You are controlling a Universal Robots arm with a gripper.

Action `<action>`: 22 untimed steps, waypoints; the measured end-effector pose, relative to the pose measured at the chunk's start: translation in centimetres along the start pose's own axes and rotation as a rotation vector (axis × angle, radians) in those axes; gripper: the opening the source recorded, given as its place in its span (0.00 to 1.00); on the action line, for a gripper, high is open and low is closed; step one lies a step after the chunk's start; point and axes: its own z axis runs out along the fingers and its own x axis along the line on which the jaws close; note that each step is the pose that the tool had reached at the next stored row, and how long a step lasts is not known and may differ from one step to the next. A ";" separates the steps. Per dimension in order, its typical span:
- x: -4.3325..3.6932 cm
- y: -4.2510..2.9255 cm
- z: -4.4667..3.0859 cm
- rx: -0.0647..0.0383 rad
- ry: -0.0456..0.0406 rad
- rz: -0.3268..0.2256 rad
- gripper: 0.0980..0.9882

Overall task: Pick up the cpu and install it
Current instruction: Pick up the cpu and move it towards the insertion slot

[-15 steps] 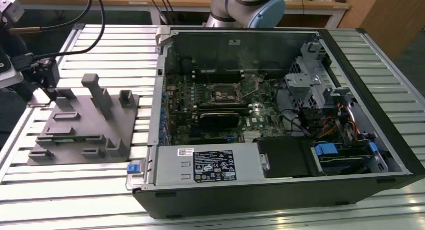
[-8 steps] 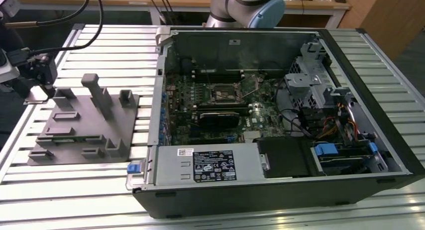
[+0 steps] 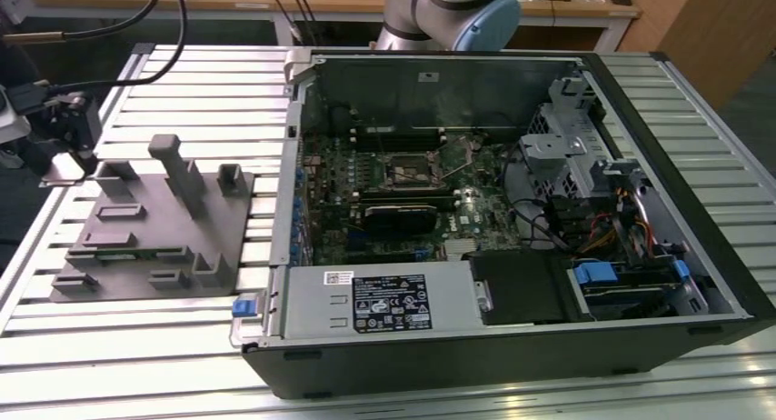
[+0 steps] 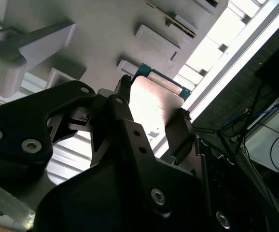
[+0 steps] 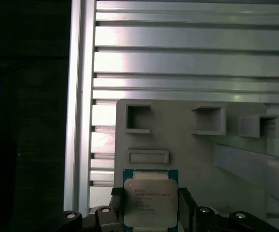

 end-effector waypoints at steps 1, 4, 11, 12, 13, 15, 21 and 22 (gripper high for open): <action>0.00 0.00 -0.07 0.000 0.0000 0.000 0.49; 0.00 0.01 -0.29 0.000 0.0000 0.000 0.49; 0.01 0.03 -0.76 0.000 0.0000 0.000 0.49; 0.01 0.04 -0.81 0.000 0.0000 0.000 0.49; 0.01 0.04 -0.87 0.000 -0.0001 0.000 0.49; 0.01 0.04 -1.02 0.000 -0.0001 0.000 0.49; 0.01 0.10 -1.79 0.000 -0.0001 0.000 0.49; 0.01 0.11 -1.93 0.000 0.0000 0.000 0.49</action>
